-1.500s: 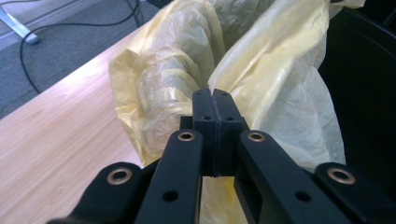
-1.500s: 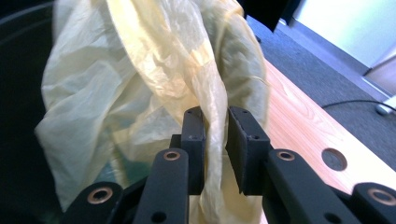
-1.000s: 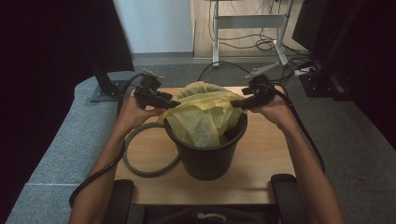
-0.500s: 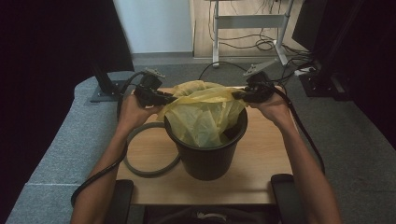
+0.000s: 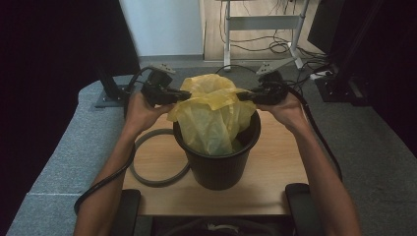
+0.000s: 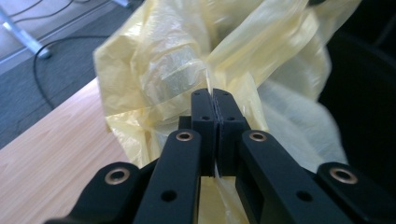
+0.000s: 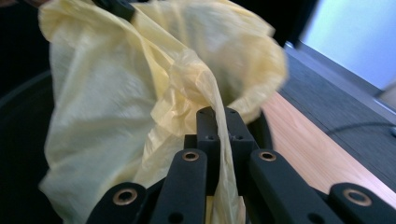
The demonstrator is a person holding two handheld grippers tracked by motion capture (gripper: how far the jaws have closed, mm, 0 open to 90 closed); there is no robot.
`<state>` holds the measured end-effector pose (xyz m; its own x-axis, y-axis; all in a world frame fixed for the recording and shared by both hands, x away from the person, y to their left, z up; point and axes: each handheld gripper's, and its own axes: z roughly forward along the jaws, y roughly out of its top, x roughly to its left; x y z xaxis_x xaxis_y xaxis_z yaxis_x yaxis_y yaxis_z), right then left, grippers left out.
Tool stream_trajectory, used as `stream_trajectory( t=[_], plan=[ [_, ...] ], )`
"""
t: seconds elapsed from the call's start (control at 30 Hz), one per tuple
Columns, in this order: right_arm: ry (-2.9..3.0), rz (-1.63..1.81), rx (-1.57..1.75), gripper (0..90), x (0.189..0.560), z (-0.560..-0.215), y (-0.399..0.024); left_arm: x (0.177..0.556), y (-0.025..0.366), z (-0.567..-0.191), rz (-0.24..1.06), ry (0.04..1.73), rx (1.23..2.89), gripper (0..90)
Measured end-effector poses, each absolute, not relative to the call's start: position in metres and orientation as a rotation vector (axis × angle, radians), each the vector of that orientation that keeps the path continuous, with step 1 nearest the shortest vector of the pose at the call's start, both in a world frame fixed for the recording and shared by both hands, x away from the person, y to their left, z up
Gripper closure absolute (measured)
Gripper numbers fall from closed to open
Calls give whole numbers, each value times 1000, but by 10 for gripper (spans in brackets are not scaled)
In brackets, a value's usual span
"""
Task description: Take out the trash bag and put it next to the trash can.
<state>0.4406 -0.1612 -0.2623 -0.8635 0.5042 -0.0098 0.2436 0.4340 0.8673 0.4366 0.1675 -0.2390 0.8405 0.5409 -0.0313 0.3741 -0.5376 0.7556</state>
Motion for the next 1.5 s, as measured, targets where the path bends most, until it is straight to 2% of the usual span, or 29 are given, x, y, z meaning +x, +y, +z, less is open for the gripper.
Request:
stream_trajectory(
  t=[0.43, 0.53, 0.7, 0.77, 0.8, 0.87, 0.9, 0.97, 1.03, 1.33, 1.43, 1.5],
  plan=[
    [2491, 1408, 523, 866, 438, -268, -120, 433, 127, -251, 124, 492, 2214, 865],
    [2506, 1399, 511, 866, 438, -270, -113, 433, 120, -255, 99, 469, 2234, 790],
    [2514, 1382, 500, 866, 437, -272, -106, 432, 115, -259, 81, 453, 2251, 582],
    [2520, 1427, 488, 866, 436, -271, -105, 432, 112, -262, 76, 438, 2272, 560],
    [2519, 1436, 477, 865, 436, -271, -104, 431, 110, -263, 83, 429, 2281, 562],
    [2533, 1437, 451, 862, 435, -271, -101, 430, 109, -266, 104, 425, 2312, 641],
    [2538, 1426, 437, 854, 434, -271, -100, 430, 109, -266, 114, 427, 2324, 708],
    [2549, 1420, 442, 802, 433, -272, -102, 431, 113, -268, 115, 423, 2331, 816],
    [2548, 1410, 436, 724, 433, -270, -105, 432, 117, -269, 126, 440, 2331, 862],
    [2529, 1343, 512, 120, 431, -266, -118, 433, 140, -262, 152, 499, 2302, 876],
    [2557, 1319, 545, 61, 433, -272, -118, 431, 140, -258, 143, 484, 2291, 875],
    [2590, 1320, 510, 53, 432, -278, -112, 430, 136, -254, 141, 470, 2284, 874]
  ],
)
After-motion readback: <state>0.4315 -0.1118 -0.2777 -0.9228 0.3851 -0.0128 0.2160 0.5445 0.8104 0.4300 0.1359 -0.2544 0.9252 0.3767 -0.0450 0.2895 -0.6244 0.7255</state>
